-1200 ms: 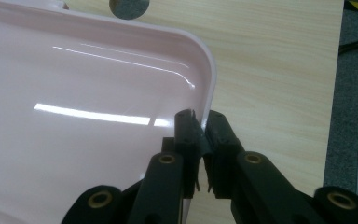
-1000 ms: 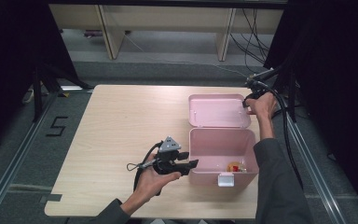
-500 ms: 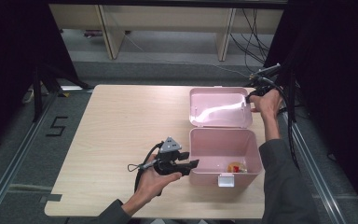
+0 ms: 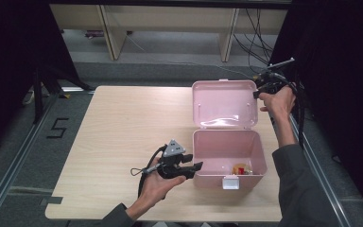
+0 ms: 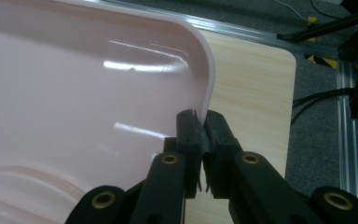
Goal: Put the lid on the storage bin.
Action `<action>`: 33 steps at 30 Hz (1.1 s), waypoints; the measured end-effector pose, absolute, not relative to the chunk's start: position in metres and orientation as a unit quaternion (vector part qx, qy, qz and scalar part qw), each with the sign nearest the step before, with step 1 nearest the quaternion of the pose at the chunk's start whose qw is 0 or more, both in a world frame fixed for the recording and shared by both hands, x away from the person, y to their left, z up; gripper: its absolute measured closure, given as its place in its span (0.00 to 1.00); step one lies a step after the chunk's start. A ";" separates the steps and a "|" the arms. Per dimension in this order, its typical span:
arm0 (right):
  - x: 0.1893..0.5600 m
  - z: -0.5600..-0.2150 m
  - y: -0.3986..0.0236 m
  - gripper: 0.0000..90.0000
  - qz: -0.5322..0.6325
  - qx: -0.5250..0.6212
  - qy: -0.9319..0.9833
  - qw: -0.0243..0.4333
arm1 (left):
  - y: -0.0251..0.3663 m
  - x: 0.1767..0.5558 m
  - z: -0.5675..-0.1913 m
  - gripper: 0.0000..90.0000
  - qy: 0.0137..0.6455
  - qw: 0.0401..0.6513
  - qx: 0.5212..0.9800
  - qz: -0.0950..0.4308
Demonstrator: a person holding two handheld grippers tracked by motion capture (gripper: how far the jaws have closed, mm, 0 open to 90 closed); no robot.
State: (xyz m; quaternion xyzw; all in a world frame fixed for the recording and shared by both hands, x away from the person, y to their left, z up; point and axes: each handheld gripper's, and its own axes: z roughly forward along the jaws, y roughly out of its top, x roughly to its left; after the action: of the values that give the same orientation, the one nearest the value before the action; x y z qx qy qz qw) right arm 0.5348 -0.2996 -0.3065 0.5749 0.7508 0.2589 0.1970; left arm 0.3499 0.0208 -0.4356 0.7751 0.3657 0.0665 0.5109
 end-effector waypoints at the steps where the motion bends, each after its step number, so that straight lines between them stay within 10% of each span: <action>1: 0.530 -0.303 -0.300 0.96 0.263 0.566 0.753 0.207 | 0.021 0.350 -0.436 0.57 0.367 0.510 0.775 0.067; 33: 0.472 -0.284 -0.301 0.97 0.316 0.520 0.747 0.268 | 0.018 0.348 -0.438 0.57 0.384 0.515 0.763 0.067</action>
State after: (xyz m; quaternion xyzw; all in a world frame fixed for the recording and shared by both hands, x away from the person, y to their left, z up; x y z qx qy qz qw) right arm 0.4724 -0.3007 -0.2844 0.5196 0.7473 0.3157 0.2680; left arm 0.3478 0.0181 -0.4381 0.7633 0.3838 0.0675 0.5152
